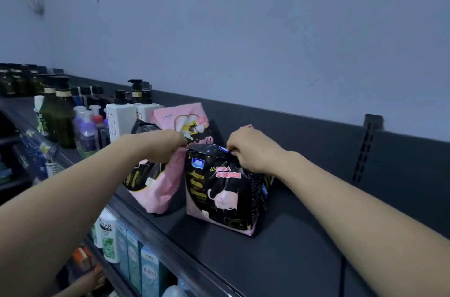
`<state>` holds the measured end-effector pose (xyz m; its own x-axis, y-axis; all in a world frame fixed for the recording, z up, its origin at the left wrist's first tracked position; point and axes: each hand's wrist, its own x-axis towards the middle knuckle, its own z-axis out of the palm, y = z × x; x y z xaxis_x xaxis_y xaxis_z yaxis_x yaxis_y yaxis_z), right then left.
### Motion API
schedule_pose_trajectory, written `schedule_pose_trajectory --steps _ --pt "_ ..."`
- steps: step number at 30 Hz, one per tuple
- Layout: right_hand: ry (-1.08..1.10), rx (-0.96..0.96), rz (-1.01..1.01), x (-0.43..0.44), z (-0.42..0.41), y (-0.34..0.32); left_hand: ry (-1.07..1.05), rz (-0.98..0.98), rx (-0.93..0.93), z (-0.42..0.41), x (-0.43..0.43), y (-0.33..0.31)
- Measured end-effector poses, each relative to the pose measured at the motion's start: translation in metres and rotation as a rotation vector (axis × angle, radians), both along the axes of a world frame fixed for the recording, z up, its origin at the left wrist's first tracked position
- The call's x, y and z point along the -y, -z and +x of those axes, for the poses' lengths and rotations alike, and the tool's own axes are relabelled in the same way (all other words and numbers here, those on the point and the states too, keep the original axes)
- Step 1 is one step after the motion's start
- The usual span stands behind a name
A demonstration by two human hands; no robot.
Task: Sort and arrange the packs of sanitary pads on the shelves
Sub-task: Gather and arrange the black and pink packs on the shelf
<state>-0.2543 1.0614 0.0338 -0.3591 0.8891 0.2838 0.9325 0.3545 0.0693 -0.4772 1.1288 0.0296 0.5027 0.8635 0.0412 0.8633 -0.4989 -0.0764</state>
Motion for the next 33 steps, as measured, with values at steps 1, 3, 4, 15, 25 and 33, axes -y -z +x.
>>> schedule_pose_trajectory --steps 1,3,4,15,25,33 --pt "-0.017 0.033 0.016 -0.011 -0.009 0.002 0.023 0.017 -0.015 -0.005 -0.008 0.005" --pt "-0.034 0.043 0.02 -0.035 -0.02 0.007 0.023 0.024 -0.03 -0.015 -0.026 0.015" --pt "-0.031 0.035 0.012 -0.046 -0.023 0.008 0.013 0.024 -0.033 -0.02 -0.035 0.021" --pt "0.381 -0.457 0.03 -0.084 -0.059 0.039 -0.352 0.134 0.121 -0.052 -0.079 0.039" --pt "-0.038 -0.36 -0.664 -0.112 -0.055 0.045 -0.319 -0.605 0.621 -0.068 -0.076 0.034" --pt "-0.052 -0.275 -0.245 -0.13 -0.082 0.054 -0.193 -0.641 0.853 -0.087 -0.091 0.058"
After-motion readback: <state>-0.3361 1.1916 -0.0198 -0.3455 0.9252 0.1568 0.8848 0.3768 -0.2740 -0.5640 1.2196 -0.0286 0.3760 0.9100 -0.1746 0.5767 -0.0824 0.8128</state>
